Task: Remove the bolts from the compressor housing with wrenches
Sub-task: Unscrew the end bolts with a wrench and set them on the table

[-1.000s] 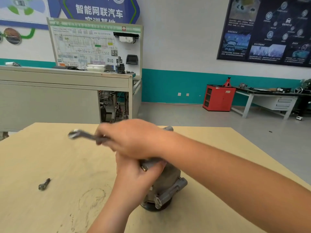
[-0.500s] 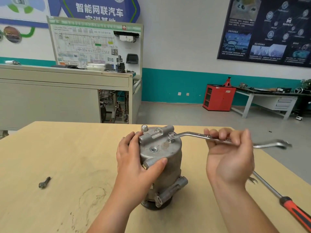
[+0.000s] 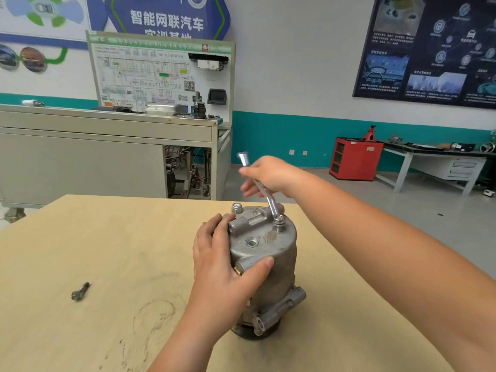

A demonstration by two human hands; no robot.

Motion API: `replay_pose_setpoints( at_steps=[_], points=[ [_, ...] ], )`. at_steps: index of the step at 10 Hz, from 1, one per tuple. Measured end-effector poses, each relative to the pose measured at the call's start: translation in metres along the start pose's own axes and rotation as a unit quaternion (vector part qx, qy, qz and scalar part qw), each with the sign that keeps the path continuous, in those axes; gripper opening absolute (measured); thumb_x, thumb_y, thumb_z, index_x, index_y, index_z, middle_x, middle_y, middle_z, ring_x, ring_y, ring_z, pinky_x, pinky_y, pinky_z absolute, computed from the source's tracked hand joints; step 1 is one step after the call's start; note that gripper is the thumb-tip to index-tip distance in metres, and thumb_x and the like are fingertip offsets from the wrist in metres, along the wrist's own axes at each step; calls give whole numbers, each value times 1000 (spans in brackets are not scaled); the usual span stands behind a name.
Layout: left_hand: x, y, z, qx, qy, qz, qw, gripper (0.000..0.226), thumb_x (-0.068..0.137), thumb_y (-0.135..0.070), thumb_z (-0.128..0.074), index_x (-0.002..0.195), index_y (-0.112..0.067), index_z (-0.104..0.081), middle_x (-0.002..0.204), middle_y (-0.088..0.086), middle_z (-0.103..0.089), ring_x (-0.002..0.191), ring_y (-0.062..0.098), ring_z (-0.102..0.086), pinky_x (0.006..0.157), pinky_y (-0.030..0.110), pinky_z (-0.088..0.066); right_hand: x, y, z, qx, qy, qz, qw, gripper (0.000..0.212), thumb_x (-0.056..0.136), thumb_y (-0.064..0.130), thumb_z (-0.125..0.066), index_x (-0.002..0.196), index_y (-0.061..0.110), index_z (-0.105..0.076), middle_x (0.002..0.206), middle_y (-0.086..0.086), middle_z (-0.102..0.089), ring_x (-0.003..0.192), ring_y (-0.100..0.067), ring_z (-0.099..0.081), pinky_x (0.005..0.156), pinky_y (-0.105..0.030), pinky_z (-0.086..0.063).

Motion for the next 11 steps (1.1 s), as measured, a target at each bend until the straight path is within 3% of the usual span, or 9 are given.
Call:
replay_pose_setpoints(
  at_steps=[2,3,4,5,6,8,9,10,11],
  points=[
    [-3,8,-1,20,19,1,1000,94,54,-71,-47,140,-37,-31,139,-20,-20,130,-6,-15,109,24,-19,-50,96,-82,-276,143,248,918,26,98,30,-44,94,9,-60,75,5,-67,70,-12,-64,64,-21,-46],
    [-1,-27,13,-67,-53,-118,989,48,72,-45,-60,117,-29,-60,120,-6,-55,114,6,-51,98,23,-42,-104,109,-107,-402,83,364,836,17,98,32,-43,87,19,-46,85,2,-65,72,-18,-52,55,-31,-33],
    [-33,-24,66,-606,-359,-209,678,12,84,-3,-59,72,-3,-59,71,5,-49,66,11,-52,67,17,-42,-174,112,-92,-291,-31,507,811,21,93,23,-49,82,6,-56,84,-12,-63,71,-29,-54,60,-37,-38],
    [-40,-69,47,-269,-244,-284,888,33,72,-27,-53,103,-39,-59,102,-21,-46,100,-1,-44,92,15,-27,-220,80,-53,-106,-125,576,800,31,93,27,-49,71,7,-58,86,-13,-64,80,-29,-59,74,-38,-44],
    [-4,14,-1,11,-20,-21,1000,77,54,-65,-51,128,-47,-34,137,-20,-25,134,-1,-18,111,20,-16,-233,27,-11,103,-172,544,815,36,97,34,-43,66,17,-46,90,-2,-61,93,-20,-60,92,-32,-42],
    [0,0,-1,-1,3,10,1000,100,50,-70,-47,142,-34,-32,141,-19,-21,130,-9,-15,113,22,-15,-170,-78,56,574,-275,261,726,49,97,27,-25,53,22,-45,54,2,-55,66,-17,-63,75,-30,-52],
    [0,1,2,6,7,13,1000,98,50,-71,-46,141,-37,-30,141,-20,-19,130,-9,-14,114,24,-15,-123,-109,65,577,-323,83,746,31,100,27,-32,74,17,-44,62,-1,-60,62,-16,-66,61,-29,-49],
    [0,0,-2,5,20,17,1000,97,51,-72,-45,141,-39,-29,143,-20,-18,132,-8,-12,116,28,-15,-83,-120,70,389,-282,-76,874,24,97,37,-42,85,18,-49,71,0,-53,57,-10,-53,46,-21,-35],
    [0,2,-2,9,20,26,999,99,51,-72,-45,142,-37,-29,144,-18,-18,134,-6,-11,117,31,-15,-54,-107,62,351,-153,-101,918,28,97,36,-43,83,15,-53,44,9,-37,35,-4,-31,35,-16,-21]
  ],
)
Point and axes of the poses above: each hand's wrist, its own x-axis towards the middle knuckle, its own z-axis out of the back of the hand, y = z × x, the point moved 10 cm from there along x, towards the middle knuckle
